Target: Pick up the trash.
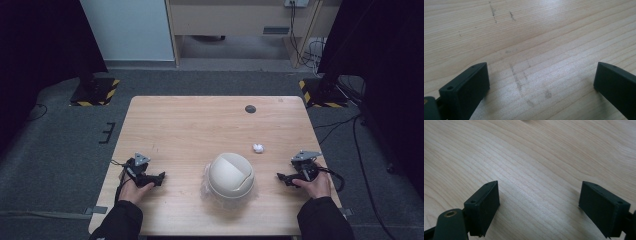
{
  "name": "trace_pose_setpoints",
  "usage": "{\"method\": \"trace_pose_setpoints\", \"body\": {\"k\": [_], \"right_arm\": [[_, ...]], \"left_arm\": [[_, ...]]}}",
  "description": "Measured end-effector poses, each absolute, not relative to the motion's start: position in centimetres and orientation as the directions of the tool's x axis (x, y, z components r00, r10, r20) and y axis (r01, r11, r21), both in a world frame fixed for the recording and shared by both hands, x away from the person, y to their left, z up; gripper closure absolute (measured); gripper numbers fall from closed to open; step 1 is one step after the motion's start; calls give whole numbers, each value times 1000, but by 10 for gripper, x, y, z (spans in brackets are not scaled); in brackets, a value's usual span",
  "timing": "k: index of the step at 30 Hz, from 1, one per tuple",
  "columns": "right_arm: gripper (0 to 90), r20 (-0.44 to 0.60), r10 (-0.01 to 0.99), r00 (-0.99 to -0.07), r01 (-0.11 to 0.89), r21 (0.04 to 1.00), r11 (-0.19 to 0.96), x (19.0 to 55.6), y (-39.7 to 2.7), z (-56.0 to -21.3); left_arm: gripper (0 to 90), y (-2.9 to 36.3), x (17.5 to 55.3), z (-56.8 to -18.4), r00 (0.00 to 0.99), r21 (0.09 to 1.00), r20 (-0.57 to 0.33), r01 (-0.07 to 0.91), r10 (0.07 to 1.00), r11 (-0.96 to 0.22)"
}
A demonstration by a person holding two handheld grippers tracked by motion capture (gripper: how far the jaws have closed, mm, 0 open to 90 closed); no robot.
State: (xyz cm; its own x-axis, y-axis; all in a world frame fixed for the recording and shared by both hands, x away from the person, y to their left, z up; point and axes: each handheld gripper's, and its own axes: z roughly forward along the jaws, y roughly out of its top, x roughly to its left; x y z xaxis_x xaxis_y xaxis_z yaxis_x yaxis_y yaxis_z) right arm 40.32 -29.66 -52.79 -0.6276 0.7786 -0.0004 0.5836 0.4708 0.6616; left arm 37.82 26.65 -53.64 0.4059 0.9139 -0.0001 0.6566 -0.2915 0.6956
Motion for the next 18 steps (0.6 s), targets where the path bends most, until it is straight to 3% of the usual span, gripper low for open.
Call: {"method": "trace_pose_setpoints", "body": {"k": [18], "right_arm": [[166, 12, 757, -653, 486, 774, 407, 403, -300, -499]], "left_arm": [[0, 264, 378, -536, 404, 696, -1, 657, 915, -290]]}}
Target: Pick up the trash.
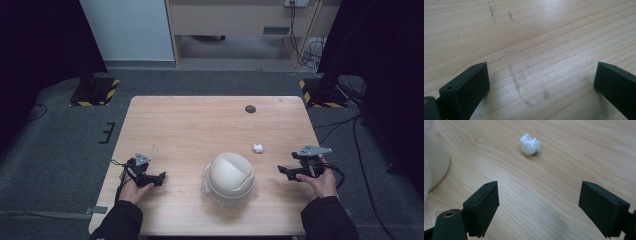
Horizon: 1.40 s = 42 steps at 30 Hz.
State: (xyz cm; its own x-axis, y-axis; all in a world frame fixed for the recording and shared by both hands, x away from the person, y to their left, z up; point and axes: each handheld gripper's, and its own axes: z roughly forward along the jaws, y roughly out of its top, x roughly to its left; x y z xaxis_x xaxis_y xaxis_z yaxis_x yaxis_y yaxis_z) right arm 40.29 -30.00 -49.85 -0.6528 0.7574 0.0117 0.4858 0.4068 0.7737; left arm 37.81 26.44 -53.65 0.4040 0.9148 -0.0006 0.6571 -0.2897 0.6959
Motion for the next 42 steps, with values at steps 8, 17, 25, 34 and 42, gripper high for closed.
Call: {"method": "trace_pose_setpoints", "body": {"k": [8, 17, 25, 34, 42], "right_arm": [[162, 5, 747, -665, 420, 830, 367, 402, -297, -473], [163, 4, 733, -681, 359, 873, 329, 399, -294, -444], [162, -2, 694, -720, 287, 909, 301, 392, -284, -416], [164, -29, 642, -766, 217, 929, 301, 383, -272, -393], [167, -43, 595, -803, 169, 940, 296, 376, -263, -379]], "left_arm": [[0, 264, 378, -536, 403, 696, 0, 658, 915, -289], [0, 263, 378, -536, 405, 696, -1, 657, 914, -291], [0, 263, 378, -536, 406, 695, -1, 657, 914, -291], [0, 263, 378, -536, 406, 695, -1, 657, 914, -291], [0, 263, 379, -536, 407, 696, -1, 657, 914, -292]]}}
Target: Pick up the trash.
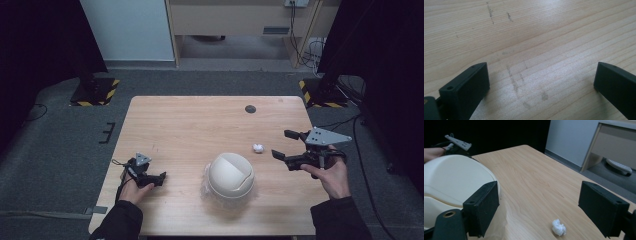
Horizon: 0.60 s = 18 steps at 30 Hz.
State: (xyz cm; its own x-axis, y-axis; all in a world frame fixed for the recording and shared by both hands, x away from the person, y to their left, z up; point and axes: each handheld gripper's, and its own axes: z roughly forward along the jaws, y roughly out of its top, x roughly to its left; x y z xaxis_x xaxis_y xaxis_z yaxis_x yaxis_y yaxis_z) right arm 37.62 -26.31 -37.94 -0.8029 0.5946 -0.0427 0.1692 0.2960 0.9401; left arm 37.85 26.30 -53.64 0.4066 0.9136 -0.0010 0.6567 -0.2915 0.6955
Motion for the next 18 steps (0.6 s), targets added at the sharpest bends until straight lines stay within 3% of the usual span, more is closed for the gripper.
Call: {"method": "trace_pose_setpoints", "body": {"k": [18], "right_arm": [[186, -2, 454, -891, 135, 953, 269, 362, -232, -366]], "left_arm": [[0, 263, 379, -536, 407, 695, -1, 657, 913, -292]]}}
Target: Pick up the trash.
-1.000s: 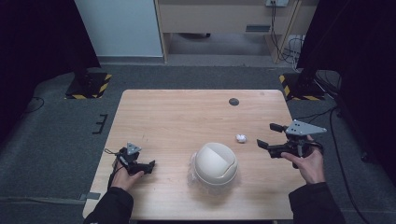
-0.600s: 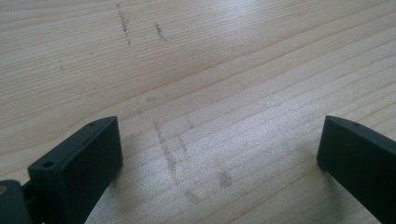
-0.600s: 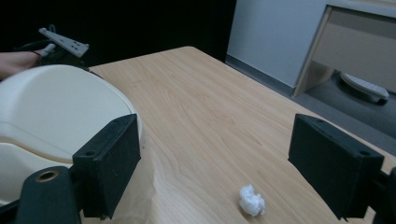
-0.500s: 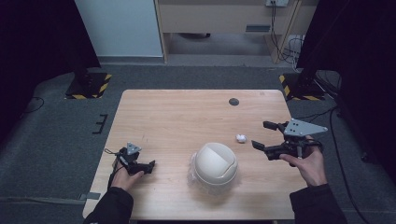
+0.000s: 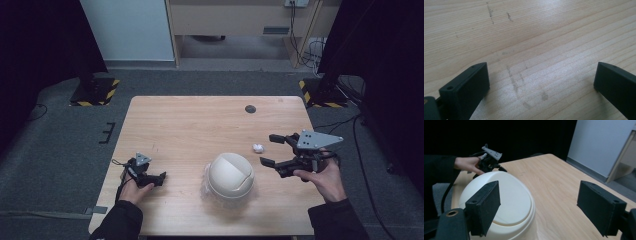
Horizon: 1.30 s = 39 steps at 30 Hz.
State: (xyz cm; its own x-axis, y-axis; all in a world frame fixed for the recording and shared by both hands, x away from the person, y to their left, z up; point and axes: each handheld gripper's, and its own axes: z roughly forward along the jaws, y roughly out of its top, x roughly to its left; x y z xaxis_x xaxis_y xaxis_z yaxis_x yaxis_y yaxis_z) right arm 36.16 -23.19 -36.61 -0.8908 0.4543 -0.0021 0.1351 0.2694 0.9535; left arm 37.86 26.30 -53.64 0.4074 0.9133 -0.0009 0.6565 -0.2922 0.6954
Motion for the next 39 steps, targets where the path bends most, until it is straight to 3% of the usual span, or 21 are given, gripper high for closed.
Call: {"method": "trace_pose_setpoints", "body": {"k": [19, 39], "right_arm": [[205, 59, 278, -959, 149, 938, 314, 353, -203, -381], [249, 115, 209, -971, 197, 882, 429, 350, -186, -402]], "left_arm": [[0, 263, 379, -536, 408, 696, -1, 656, 913, -293], [0, 263, 379, -536, 408, 696, -1, 656, 913, -293]]}}
